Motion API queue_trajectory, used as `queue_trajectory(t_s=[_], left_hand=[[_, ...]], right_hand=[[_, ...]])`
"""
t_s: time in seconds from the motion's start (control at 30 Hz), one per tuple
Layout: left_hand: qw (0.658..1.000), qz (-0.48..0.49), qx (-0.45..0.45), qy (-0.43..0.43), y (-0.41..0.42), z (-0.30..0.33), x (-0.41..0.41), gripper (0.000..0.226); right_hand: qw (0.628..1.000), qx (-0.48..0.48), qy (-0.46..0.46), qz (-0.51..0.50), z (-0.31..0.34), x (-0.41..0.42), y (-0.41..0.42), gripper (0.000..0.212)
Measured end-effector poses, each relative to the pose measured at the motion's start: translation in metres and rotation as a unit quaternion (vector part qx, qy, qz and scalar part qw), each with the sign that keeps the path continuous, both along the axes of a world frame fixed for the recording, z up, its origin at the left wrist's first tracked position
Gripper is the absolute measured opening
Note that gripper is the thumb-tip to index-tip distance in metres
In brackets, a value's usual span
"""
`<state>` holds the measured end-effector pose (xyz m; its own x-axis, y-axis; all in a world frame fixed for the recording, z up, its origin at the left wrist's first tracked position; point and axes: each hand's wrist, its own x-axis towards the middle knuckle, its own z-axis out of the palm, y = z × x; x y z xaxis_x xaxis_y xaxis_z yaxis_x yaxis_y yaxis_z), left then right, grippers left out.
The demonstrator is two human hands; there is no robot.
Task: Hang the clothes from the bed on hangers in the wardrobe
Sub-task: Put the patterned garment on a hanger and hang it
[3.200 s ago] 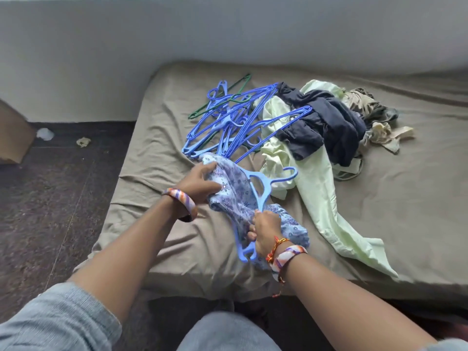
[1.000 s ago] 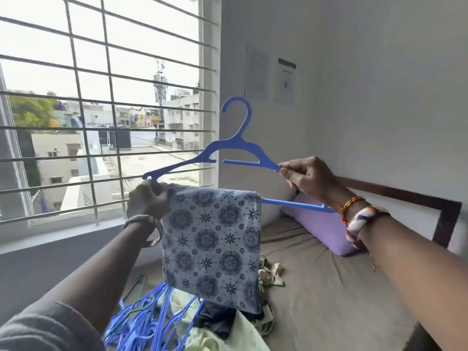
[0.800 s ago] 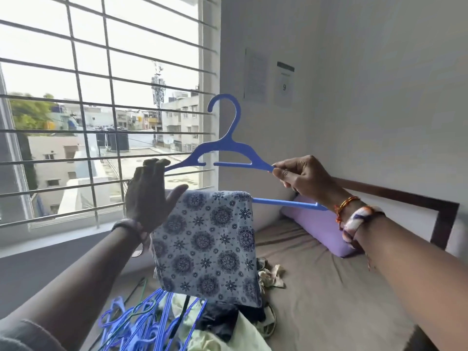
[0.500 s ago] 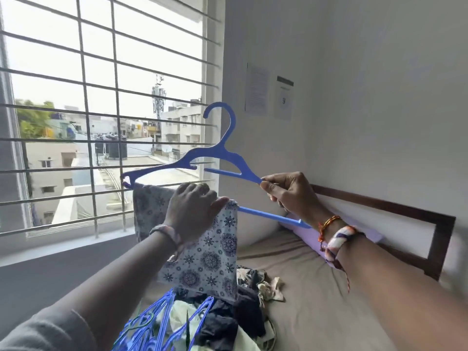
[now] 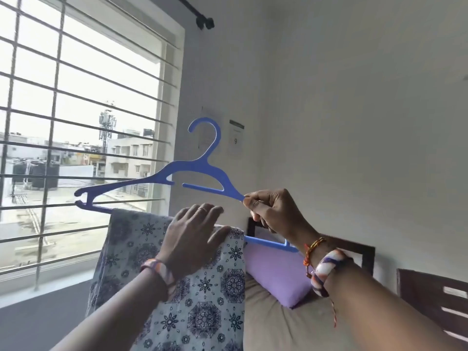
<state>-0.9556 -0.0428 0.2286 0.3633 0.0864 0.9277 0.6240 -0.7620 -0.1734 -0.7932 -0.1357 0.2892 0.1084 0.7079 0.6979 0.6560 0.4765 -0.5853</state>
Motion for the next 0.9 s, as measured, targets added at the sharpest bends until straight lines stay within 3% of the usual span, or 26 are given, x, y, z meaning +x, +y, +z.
queue_trajectory(t_s=[0.1,0.23,0.4,0.53,0.67,0.77,0.9], left_hand=[[0.994,0.024,0.049,-0.098,0.001,0.021,0.001,0.054],[0.984,0.002,0.015,-0.179,-0.021,0.056,0.016,0.056],[0.987,-0.064,-0.103,-0.102,-0.065,0.081,0.074,0.025],[0.954,-0.210,-0.213,-0.004,-0.121,0.080,0.143,0.029],[0.916,-0.331,-0.211,0.088,-0.199,0.075,0.217,0.053],[0.883,-0.407,-0.218,0.087,-0.281,0.070,0.272,0.054],[0.831,-0.515,-0.189,0.090,-0.397,0.069,0.335,0.055]], right_hand=[[1.000,-0.002,0.018,-0.003,0.013,0.022,-0.033,0.013],[0.999,0.008,0.005,-0.034,0.023,0.053,-0.088,0.036],[0.994,0.004,0.011,-0.112,0.026,0.100,-0.178,0.020],[0.981,-0.017,0.024,-0.190,0.021,0.143,-0.270,0.009],[0.958,-0.048,0.054,-0.276,0.007,0.180,-0.381,0.009],[0.927,-0.064,0.072,-0.363,-0.006,0.199,-0.477,0.005],[0.843,-0.135,0.051,-0.518,-0.031,0.205,-0.624,0.015]])
